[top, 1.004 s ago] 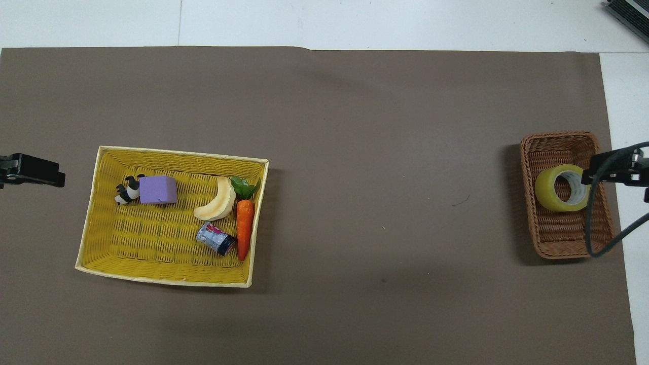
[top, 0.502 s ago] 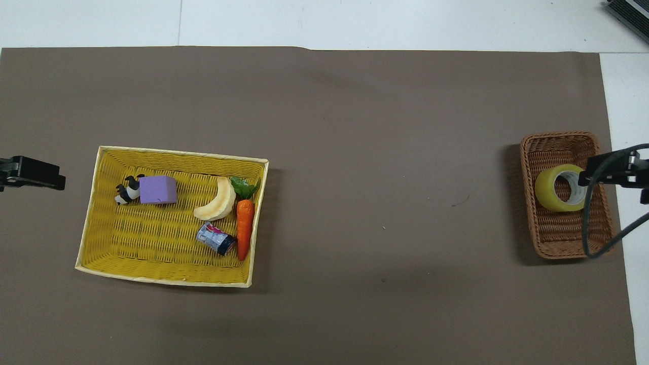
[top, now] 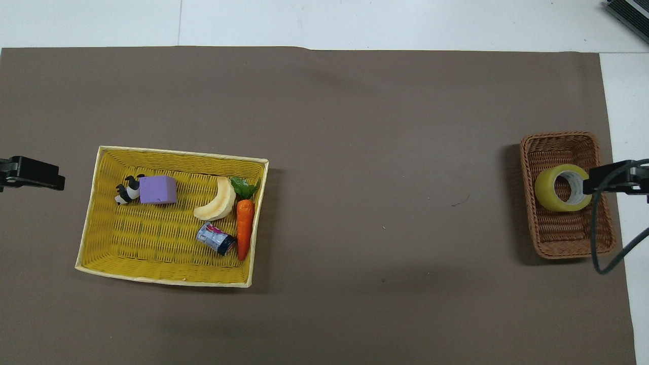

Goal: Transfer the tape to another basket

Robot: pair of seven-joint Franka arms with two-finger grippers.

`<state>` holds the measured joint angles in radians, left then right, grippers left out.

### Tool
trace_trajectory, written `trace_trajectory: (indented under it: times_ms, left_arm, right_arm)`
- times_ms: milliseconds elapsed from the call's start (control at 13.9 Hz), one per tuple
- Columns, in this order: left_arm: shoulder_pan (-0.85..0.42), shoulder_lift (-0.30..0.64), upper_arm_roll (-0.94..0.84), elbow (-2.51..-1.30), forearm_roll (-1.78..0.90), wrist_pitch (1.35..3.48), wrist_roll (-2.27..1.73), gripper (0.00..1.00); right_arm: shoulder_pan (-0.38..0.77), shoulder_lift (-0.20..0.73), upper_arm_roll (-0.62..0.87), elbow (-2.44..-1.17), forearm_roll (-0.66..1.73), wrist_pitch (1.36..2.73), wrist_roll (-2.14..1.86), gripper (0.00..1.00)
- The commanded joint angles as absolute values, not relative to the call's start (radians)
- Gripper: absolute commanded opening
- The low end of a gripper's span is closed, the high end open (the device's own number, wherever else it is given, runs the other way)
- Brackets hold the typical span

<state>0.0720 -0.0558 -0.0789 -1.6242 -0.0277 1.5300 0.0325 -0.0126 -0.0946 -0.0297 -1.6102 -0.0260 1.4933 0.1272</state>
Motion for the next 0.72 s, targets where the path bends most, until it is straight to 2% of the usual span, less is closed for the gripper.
trace_trajectory:
  times_ms: [0, 645]
  left_arm:
    - [0.089, -0.071, -0.087, -1.629, -0.035, 1.517, 0.023, 1.0]
    - [0.086, -0.072, -0.087, -1.632, -0.035, 1.509, 0.025, 1.0]
  right_arm:
    - [-0.023, -0.12, -0.023, -1.635, -0.026, 1.49, 0.109, 1.0]
    - [-0.023, -0.12, -0.023, -1.637, -0.028, 1.486, 0.017, 1.0]
